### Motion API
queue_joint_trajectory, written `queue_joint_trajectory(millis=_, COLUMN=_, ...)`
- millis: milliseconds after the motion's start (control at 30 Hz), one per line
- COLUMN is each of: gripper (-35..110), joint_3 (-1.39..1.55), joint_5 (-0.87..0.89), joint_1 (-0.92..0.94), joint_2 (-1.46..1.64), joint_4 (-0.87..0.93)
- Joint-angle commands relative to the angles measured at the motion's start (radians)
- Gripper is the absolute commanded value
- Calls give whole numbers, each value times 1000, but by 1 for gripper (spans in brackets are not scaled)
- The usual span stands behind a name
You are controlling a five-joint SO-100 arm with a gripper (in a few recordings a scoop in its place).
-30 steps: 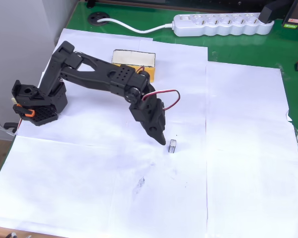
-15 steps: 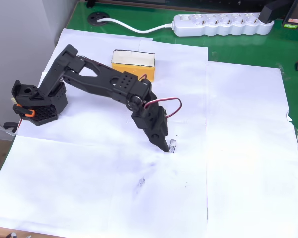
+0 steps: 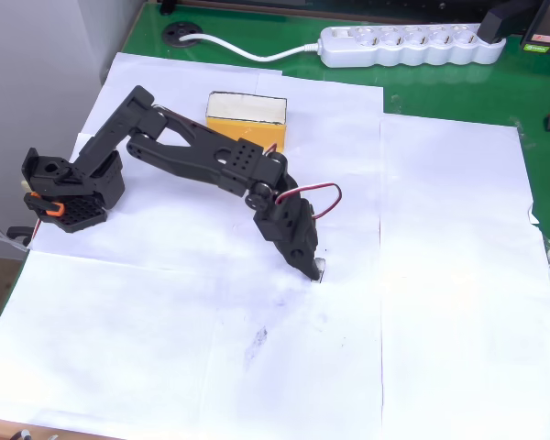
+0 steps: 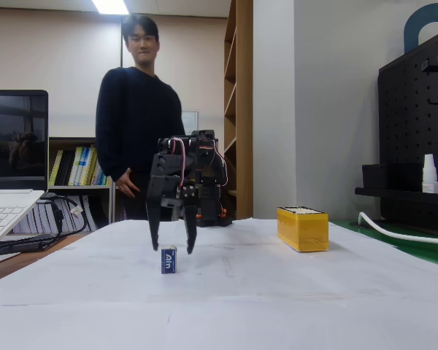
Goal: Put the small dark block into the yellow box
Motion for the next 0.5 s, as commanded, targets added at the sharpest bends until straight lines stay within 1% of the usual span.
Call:
queue_joint_trajectory(millis=0, gripper=18, joint_3=66, joint_5=-67, joint_1=3, joint_2=-14, joint_4=-8)
queue_joint_trajectory(millis=167, gripper=17, joint_3=67, joint_5=-58, joint_1=-8, joint_2=0, joint_4=-21)
queue_joint_trajectory(millis=467, gripper=4, joint_3=67, joint_5=-49, joint_1=-25, joint_2=3, joint_4=-23)
